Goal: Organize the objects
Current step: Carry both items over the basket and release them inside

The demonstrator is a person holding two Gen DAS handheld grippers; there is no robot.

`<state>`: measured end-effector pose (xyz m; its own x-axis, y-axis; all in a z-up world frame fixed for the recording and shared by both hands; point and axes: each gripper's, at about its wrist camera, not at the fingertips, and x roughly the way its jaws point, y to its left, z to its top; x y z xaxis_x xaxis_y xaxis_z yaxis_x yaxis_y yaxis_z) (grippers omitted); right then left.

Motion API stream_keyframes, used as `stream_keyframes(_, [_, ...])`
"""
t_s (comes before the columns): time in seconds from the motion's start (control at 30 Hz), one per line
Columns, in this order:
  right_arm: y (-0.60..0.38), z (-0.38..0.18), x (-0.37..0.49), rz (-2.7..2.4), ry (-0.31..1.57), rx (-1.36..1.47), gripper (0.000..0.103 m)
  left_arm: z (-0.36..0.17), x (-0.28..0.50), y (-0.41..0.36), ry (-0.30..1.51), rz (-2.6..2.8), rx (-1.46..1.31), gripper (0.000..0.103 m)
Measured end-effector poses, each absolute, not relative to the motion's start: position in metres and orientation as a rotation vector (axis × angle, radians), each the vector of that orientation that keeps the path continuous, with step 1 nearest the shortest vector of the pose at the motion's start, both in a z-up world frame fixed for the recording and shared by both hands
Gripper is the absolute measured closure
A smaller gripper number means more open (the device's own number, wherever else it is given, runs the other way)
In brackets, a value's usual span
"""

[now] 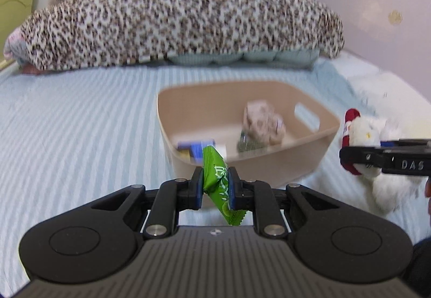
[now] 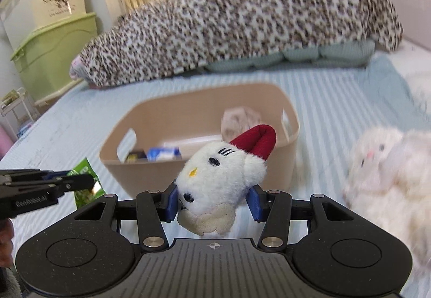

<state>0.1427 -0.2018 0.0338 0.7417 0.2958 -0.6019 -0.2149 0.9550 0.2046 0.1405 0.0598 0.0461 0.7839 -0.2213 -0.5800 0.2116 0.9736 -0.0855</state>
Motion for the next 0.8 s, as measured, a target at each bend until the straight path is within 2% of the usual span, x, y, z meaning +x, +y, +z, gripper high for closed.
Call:
stream_keyframes(0.17, [-0.206,0.056,0.152,0.285,0.613,0.124,0.056,0.067,0.154,0.059,0.568,-0.216,-0.017,0.083])
stream_keyframes(0.4, [-0.211,0.078,0.181,0.276,0.546,0.113,0.056,0.069,0.192,0.044,0.554,-0.161,0.006,0.083])
stream_keyframes(0.6, [-0.205,0.080,0.217,0.247,0.543,0.109,0.056,0.057,0.230,0.030,0.611,-0.120,-0.020,0.083])
stream_keyframes(0.8, [-0.198,0.059,0.250,0.221,0.614,0.112,0.056,0.036,0.260,0.010,0.700,-0.090,0.002,0.083])
